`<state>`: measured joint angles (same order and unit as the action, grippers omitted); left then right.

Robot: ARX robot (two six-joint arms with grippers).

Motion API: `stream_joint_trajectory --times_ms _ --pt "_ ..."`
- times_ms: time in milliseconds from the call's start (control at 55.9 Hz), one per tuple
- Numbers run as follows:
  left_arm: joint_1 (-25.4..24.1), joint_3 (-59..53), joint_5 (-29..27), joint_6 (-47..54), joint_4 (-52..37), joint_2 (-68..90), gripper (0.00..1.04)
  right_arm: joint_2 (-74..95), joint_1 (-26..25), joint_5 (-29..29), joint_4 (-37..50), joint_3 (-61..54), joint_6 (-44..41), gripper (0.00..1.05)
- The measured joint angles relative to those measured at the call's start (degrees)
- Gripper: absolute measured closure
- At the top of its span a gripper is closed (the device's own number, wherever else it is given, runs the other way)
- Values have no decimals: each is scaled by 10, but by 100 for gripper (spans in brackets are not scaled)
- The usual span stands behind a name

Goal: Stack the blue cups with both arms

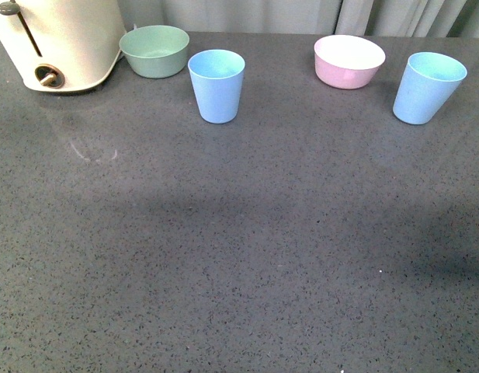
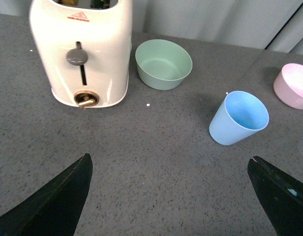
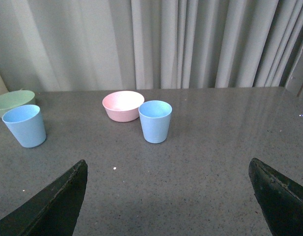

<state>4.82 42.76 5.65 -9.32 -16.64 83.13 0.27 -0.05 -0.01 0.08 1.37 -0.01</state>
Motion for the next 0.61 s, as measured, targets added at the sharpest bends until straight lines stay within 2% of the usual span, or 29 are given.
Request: stream_joint_trajectory --times_ms 304,608 --pt "73 282 -46 -11 109 240 9 0 0 0 0 0 0 9" --pt "121 414 -73 -11 172 347 9 0 0 0 0 0 0 9"
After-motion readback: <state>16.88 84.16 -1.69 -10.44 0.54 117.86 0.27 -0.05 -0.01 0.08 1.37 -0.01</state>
